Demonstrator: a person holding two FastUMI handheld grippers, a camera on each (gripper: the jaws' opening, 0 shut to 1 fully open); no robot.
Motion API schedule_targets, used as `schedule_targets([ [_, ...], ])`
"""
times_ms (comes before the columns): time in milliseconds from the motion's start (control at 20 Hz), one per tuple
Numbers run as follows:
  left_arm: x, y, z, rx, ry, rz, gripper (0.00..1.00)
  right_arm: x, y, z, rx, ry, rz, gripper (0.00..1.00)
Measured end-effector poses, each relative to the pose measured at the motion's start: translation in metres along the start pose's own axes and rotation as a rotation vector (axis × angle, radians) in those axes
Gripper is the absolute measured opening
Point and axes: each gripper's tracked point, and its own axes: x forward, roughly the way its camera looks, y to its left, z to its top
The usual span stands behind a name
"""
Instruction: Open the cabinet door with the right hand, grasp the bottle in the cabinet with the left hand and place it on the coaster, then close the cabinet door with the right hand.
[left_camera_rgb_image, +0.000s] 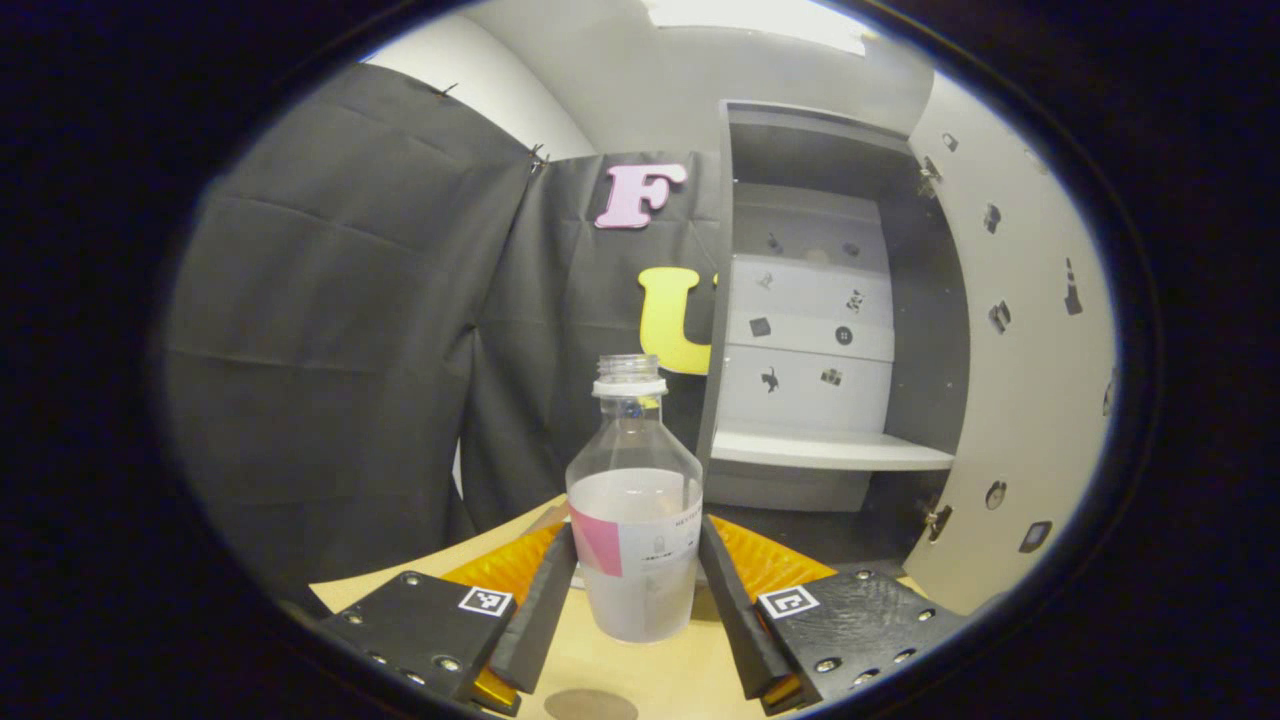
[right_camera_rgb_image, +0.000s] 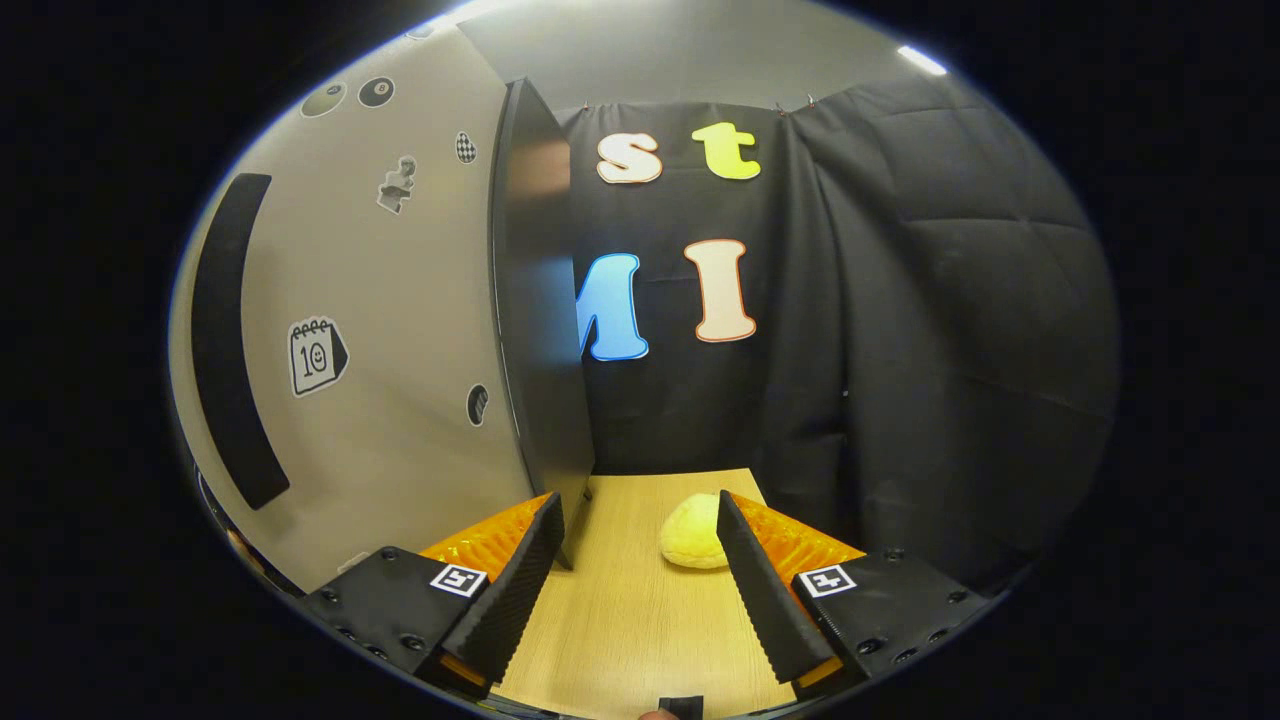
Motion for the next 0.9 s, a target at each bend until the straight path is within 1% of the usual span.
schedule_targets([
  [50,-0.007,0.003,-0.007,-0.006,0.001,0.007,0.72,-0.002,-0.002,-0.003,0.001,0.001,-0.002,0.97],
  [200,-0.017,0.012,-0.028,-0.01,0.002,0.018,0.72,-0.006,-0.015,-0.004,-0.033,-0.027,-0.05,0.97],
  [250,-0.02,0.016,-0.037,-0.005,0.007,0.021,0.74,-0.008,-0.017,-0.005,-0.037,-0.038,-0.063,0.98],
  [300,-0.022,0.019,-0.045,0.0,0.013,0.025,0.74,-0.009,-0.018,-0.007,-0.032,-0.045,-0.067,0.95],
  [350,-0.024,0.02,-0.055,0.001,0.022,0.028,0.74,-0.01,-0.02,-0.009,-0.021,-0.048,-0.072,0.95],
  [400,-0.026,0.022,-0.064,-0.001,0.035,0.029,0.72,-0.011,-0.024,-0.011,-0.012,-0.052,-0.087,0.97],
  [450,-0.027,0.024,-0.075,-0.002,0.043,0.031,0.72,-0.012,-0.029,-0.014,-0.005,-0.052,-0.102,0.95],
  [500,-0.027,0.025,-0.085,0.0,0.054,0.03,0.72,-0.014,-0.034,-0.017,0.004,-0.05,-0.117,0.95],
  [550,-0.029,0.026,-0.095,0.007,0.064,0.031,0.72,-0.014,-0.038,-0.02,0.018,-0.045,-0.128,0.97],
  [600,-0.028,0.028,-0.106,0.02,0.076,0.037,0.74,-0.016,-0.041,-0.022,0.033,-0.039,-0.134,0.95],
  [650,-0.029,0.031,-0.117,0.036,0.087,0.044,0.72,-0.017,-0.045,-0.024,0.043,-0.035,-0.143,0.96],
  [700,-0.027,0.032,-0.127,0.046,0.099,0.048,0.74,-0.019,-0.048,-0.025,0.046,-0.033,-0.155,0.95],
  [900,-0.026,0.038,-0.174,0.041,0.168,0.064,0.74,-0.027,-0.058,-0.03,0.018,-0.021,-0.19,0.95],
])
